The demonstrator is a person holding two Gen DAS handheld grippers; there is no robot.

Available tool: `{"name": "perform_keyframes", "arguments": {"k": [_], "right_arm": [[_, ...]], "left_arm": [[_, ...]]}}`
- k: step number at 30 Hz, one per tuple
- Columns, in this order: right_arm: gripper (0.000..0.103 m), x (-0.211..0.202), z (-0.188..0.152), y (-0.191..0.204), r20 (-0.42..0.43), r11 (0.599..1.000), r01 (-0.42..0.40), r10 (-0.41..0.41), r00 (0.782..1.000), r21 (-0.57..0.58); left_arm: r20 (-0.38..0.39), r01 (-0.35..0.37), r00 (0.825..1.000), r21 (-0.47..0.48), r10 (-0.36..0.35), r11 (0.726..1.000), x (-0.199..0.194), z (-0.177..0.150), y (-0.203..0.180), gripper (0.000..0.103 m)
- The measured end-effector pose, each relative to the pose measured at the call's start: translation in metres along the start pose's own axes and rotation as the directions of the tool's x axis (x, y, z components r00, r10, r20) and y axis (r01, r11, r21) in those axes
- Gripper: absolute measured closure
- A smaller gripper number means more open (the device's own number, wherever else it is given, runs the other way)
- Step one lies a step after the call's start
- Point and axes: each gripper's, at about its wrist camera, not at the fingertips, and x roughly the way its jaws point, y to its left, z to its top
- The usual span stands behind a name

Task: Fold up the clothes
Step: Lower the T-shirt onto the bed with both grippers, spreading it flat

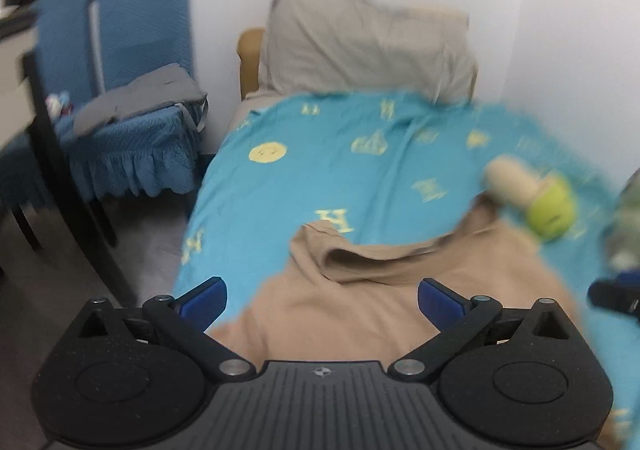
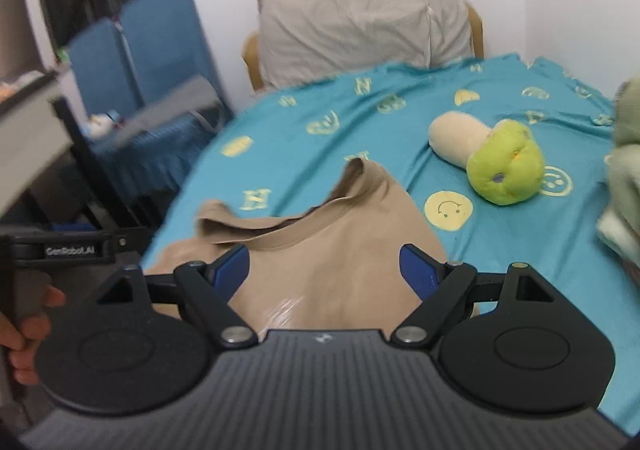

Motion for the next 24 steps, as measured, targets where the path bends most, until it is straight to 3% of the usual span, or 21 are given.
{"name": "perform_keyframes", "arguments": {"k": [4, 9, 14, 18, 20, 24], "right_arm": [[0.019, -0.076, -0.019, 0.015, 0.069, 0.999, -0.006, 0.003, 0.998, 0.046], [0.019, -0.139, -0.042, 0.013, 0.114, 0.987, -0.003, -0.015, 0.993, 0.159], [0.019, -0.146, -0.057, -0.011, 0.113, 0.96, 0.003, -0.036, 0.993, 0.281], [0.019, -0.127, -0.059, -0.027, 0.083, 0.941, 0.01, -0.041, 0.996, 0.34], [0.019, -0.114, -0.061, -0.031, 0.061, 0.936, 0.014, -0.038, 0.997, 0.351], [0.019, -0.091, -0.063, -0.038, 0.007, 0.915, -0.011, 0.009, 1.0, 0.403]], "left_arm": [[0.064, 0.043, 0.997, -0.194, -0.031, 0.98, -0.069, -0.041, 0.035, 0.0], [0.052, 0.043, 0.998, -0.427, -0.023, 0.903, -0.127, -0.091, 0.08, 0.003], [0.053, 0.105, 0.994, -0.653, -0.092, 0.75, -0.122, -0.128, 0.126, 0.009], [0.07, 0.15, 0.986, -0.781, -0.154, 0.607, -0.089, -0.152, 0.145, 0.016], [0.078, 0.166, 0.981, -0.813, -0.178, 0.558, -0.069, -0.159, 0.149, 0.026], [0.085, 0.156, 0.985, -0.806, -0.148, 0.572, -0.043, -0.148, 0.149, 0.029]]}}
